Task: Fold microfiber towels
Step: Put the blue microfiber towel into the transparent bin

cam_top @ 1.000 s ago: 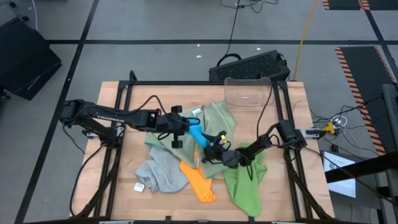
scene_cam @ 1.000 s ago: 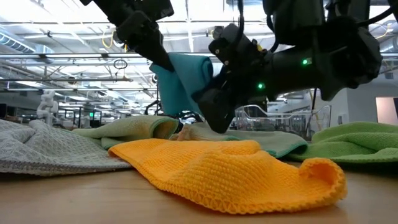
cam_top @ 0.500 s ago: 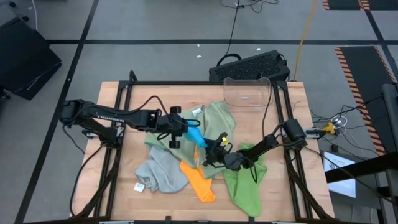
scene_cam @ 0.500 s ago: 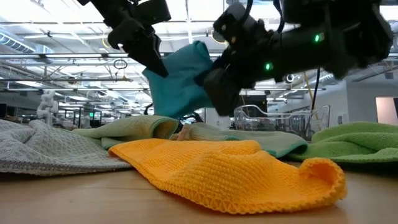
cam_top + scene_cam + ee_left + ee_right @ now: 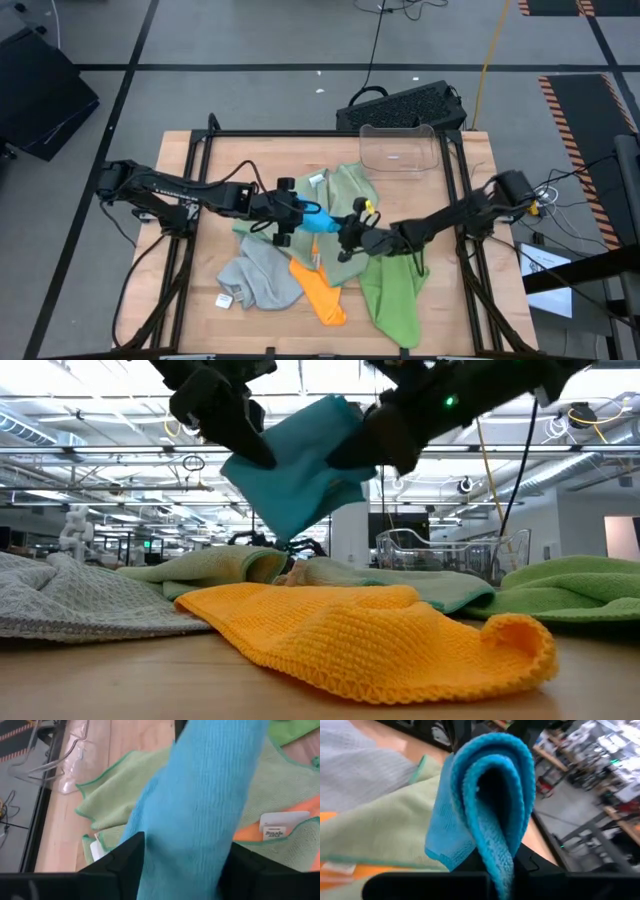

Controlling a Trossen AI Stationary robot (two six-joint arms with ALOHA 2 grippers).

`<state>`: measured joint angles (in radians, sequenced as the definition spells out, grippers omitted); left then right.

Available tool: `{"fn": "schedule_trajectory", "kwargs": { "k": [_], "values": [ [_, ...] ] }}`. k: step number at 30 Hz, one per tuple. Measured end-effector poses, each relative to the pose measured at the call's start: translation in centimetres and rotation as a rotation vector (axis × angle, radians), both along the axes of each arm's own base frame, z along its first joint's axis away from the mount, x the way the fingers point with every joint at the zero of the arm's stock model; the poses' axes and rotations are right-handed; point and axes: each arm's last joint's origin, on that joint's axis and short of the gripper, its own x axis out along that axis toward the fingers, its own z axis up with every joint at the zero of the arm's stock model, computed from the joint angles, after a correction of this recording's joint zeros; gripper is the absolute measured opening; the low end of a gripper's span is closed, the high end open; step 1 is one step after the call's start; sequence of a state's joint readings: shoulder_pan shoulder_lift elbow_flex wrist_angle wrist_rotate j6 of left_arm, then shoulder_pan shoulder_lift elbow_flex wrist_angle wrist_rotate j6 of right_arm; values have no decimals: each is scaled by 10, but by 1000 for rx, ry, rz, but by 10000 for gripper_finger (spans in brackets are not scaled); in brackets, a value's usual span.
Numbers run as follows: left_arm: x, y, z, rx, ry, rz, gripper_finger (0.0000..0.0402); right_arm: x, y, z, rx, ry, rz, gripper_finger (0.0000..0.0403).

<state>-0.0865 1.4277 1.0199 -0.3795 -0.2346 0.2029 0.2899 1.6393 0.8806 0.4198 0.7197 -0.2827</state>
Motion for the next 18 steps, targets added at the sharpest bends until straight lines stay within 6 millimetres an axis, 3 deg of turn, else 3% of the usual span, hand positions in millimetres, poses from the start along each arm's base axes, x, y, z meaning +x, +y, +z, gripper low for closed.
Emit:
{"fn": "schedule_trajectory", "kwargs": {
  "k": [10, 18],
  "values": [
    [-5, 1, -4, 7, 33, 137, 218, -34, -25, 32, 20, 160, -11, 8],
    [-8, 9, -6, -10, 44, 265, 218, -68, -62, 63, -70, 227, -136, 7]
  ]
}}
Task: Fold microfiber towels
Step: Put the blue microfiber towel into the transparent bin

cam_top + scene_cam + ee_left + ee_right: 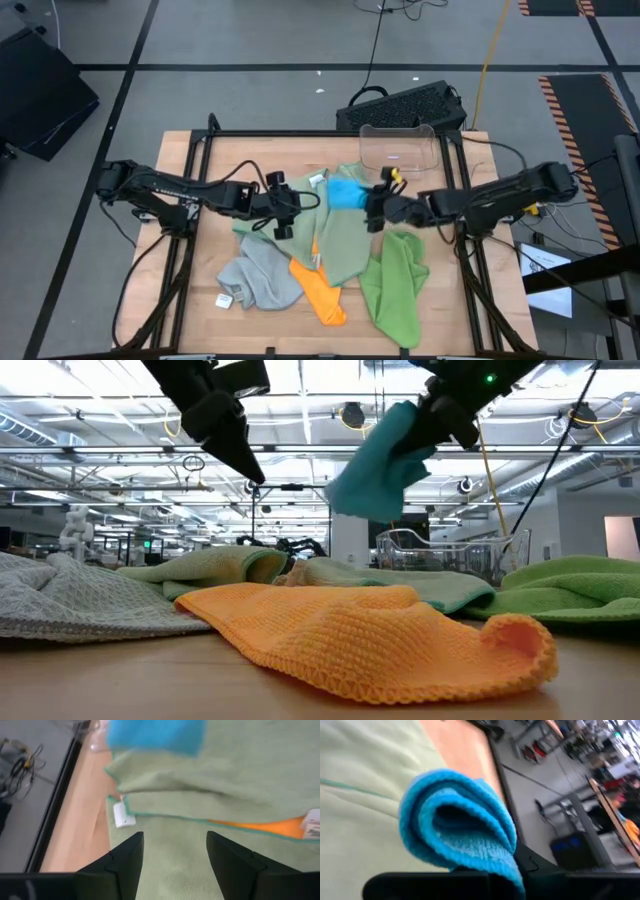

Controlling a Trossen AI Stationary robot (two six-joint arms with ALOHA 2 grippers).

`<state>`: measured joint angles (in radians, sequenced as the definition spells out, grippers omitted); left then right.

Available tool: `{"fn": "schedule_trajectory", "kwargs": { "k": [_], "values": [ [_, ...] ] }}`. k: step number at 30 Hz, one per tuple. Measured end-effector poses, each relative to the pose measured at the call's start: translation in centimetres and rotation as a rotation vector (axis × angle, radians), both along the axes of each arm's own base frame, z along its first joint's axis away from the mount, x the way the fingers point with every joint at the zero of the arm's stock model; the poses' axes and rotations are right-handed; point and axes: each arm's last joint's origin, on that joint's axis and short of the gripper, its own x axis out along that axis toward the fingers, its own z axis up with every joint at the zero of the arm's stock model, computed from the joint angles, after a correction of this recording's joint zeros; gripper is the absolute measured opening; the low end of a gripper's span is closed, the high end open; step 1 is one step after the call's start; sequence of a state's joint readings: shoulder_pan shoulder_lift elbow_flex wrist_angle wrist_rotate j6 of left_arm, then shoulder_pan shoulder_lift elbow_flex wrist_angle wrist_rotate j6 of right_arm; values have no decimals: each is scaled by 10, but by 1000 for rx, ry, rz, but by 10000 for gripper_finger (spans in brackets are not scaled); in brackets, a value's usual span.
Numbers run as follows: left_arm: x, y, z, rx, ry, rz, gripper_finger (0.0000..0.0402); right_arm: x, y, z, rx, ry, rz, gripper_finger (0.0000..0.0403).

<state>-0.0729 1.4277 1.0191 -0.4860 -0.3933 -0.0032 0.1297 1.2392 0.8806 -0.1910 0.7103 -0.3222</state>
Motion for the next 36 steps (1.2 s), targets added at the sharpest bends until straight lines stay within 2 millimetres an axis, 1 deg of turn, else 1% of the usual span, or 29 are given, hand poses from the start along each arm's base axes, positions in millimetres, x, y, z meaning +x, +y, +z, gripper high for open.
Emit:
{"fn": "schedule_trajectory", "kwargs": {
  "k": [3, 7, 13, 17, 22, 27, 36],
  "values": [
    [-1, 2, -1, -8, -3, 57, 218, -12, -19, 7, -20, 31, -55, 7],
    [-4, 3, -2, -30, 6, 113, 218, -23, -43, 11, -74, 116, -114, 7],
    [-7, 4, -5, -43, 30, 159, 218, -33, -73, 18, -171, 190, -170, 7],
    [-8, 4, -5, -44, 31, 161, 218, -38, -94, 18, -210, 246, -231, 7],
    [-7, 4, -5, -44, 30, 162, 218, -40, -118, 10, -207, 319, -300, 7],
    [-9, 4, -9, -52, 30, 173, 218, -37, -129, 3, -168, 323, -268, 8],
    [-10, 4, -20, -75, 6, 198, 218, -28, -153, -19, -119, 349, -351, 8]
  ]
}}
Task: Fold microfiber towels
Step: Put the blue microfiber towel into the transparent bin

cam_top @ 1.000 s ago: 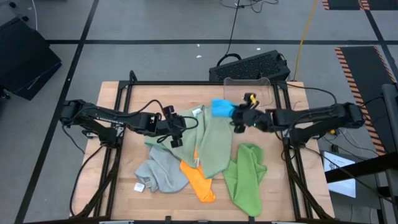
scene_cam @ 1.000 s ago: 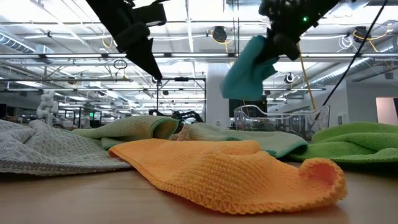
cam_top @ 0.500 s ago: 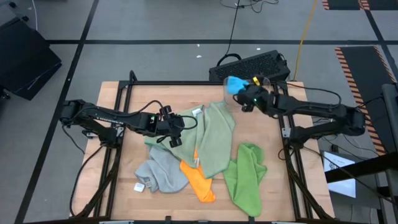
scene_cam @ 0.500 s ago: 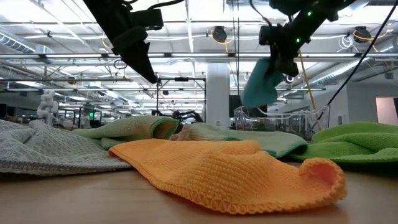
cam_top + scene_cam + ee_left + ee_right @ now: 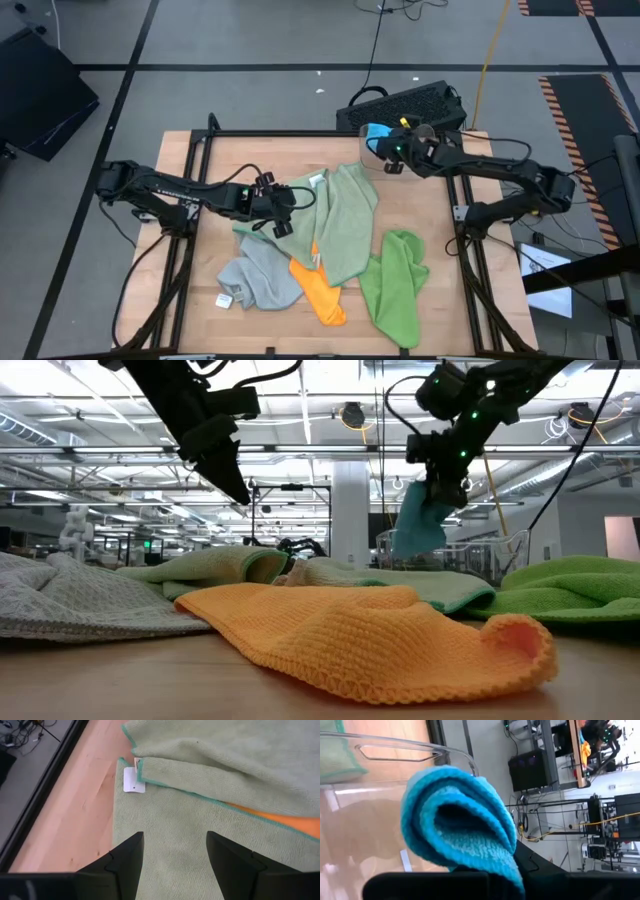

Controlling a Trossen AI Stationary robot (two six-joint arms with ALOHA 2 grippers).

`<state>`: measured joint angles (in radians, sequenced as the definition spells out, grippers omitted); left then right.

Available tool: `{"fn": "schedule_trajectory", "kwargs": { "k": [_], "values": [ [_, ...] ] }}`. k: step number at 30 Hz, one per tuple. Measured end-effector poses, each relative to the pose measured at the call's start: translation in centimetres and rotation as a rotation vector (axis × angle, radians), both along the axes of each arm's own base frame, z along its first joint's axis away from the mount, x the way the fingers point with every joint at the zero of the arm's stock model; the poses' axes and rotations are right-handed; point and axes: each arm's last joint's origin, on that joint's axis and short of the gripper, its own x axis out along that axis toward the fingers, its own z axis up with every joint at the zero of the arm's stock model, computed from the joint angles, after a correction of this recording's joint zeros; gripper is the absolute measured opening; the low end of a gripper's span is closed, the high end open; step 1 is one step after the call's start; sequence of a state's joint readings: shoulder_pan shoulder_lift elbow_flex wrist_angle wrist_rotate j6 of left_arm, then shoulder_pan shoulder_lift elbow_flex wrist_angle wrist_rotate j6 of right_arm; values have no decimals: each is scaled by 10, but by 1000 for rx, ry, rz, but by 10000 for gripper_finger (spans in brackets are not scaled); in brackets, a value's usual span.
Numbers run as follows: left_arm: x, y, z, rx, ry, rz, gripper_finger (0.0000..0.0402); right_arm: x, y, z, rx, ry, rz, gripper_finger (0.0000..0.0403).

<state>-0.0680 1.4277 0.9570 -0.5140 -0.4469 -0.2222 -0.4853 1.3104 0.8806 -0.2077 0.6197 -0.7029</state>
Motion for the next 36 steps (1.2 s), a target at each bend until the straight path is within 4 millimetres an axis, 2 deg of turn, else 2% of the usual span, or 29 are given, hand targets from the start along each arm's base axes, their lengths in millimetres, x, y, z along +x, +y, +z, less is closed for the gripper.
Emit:
{"fn": "schedule_trajectory", "kwargs": {
  "k": [10, 20, 30, 36],
  "values": [
    [4, -2, 3, 7, -49, -19, 218, 13, -9, -19, 27, -7, -16, 8],
    [7, -2, 5, 38, -68, -60, 218, 13, -7, -23, 132, -67, 14, 9],
    [8, -2, 6, 43, -65, -68, 218, 19, -11, -43, 221, -30, 39, 9],
    [8, -2, 6, 43, -65, -69, 218, 18, -11, -47, 288, -32, 55, 9]
  ]
}}
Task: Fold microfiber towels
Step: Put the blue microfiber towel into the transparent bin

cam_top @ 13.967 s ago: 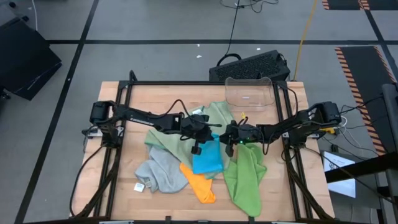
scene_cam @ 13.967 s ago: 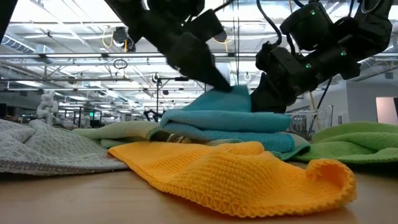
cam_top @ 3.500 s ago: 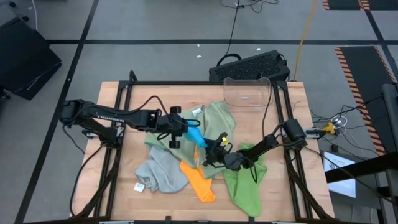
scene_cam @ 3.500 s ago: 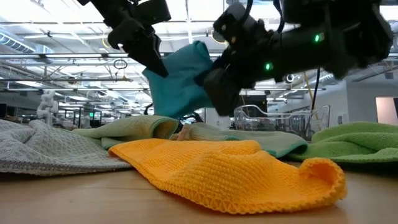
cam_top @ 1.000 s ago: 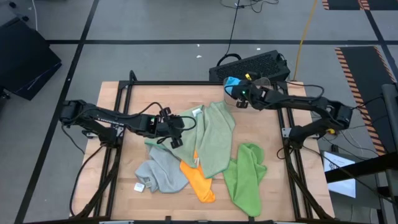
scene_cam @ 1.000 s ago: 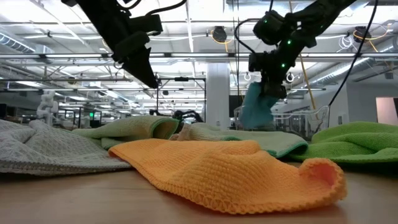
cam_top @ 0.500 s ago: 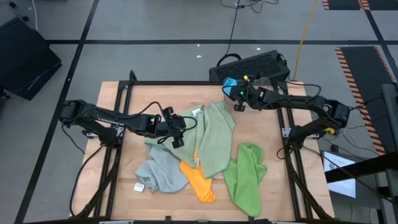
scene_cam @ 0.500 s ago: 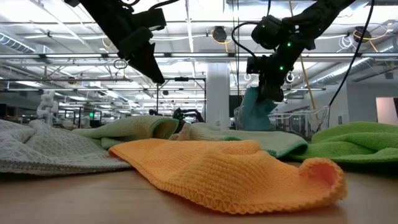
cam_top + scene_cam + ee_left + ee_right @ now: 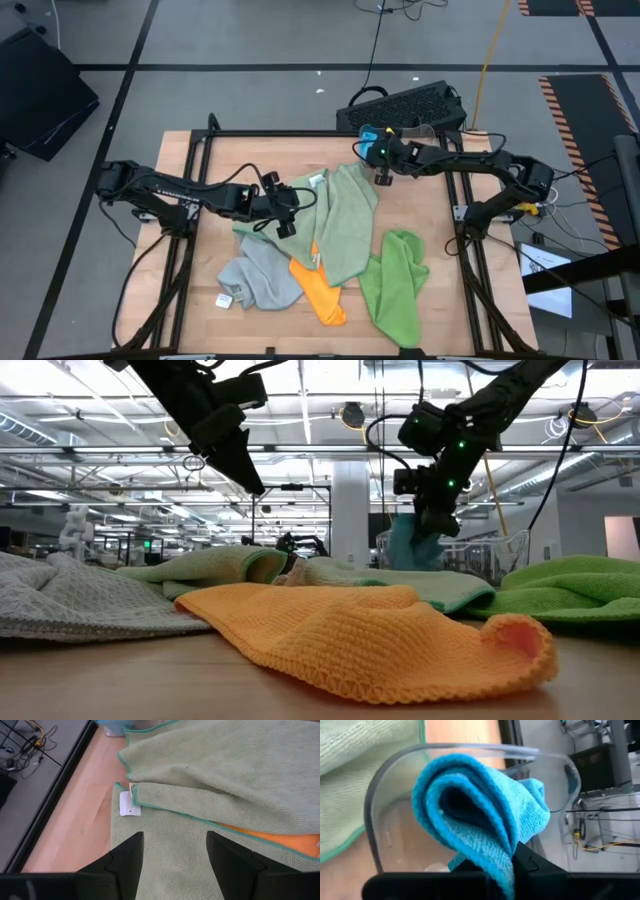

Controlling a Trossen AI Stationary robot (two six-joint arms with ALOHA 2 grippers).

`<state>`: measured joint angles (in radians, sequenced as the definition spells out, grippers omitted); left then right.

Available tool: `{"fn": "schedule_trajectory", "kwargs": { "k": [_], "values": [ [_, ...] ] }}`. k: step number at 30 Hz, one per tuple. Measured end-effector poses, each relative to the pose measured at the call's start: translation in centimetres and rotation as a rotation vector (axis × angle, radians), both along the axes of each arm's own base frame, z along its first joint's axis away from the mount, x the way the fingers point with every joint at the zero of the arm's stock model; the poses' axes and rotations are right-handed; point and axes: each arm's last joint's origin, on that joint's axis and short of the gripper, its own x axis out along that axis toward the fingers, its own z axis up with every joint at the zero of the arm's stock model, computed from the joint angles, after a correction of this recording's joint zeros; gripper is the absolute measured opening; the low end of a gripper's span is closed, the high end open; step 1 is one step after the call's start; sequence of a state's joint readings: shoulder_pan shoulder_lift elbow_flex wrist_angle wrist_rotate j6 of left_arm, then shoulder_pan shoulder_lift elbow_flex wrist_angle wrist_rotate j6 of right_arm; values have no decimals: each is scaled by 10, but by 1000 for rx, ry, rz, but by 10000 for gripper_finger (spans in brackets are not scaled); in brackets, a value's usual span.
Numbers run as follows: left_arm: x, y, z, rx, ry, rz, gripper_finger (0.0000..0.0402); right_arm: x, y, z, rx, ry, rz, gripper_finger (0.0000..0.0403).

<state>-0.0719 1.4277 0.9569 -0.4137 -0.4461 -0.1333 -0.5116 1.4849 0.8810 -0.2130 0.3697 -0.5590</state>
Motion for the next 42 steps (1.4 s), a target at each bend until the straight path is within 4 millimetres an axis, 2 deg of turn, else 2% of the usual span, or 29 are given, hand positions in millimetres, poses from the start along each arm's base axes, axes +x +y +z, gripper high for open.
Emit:
{"fn": "schedule_trajectory", "kwargs": {
  "k": [9, 19, 24, 32, 42],
  "values": [
    [0, 0, 0, -1, -2, 0, 218, -10, -4, -5, 130, 16, 8, 16],
    [0, 0, 0, -3, -7, 1, 218, -11, -4, -3, 106, 46, 57, 131],
    [0, 0, 0, 0, -5, -3, 218, -12, -8, 3, 183, 43, 72, 166],
    [0, 0, 0, 7, 0, -13, 218, -19, -20, 13, 295, 6, 77, 174],
    [0, 0, 0, 8, 1, -14, 218, -30, -32, 33, 523, -78, 54, 178]
  ]
}}
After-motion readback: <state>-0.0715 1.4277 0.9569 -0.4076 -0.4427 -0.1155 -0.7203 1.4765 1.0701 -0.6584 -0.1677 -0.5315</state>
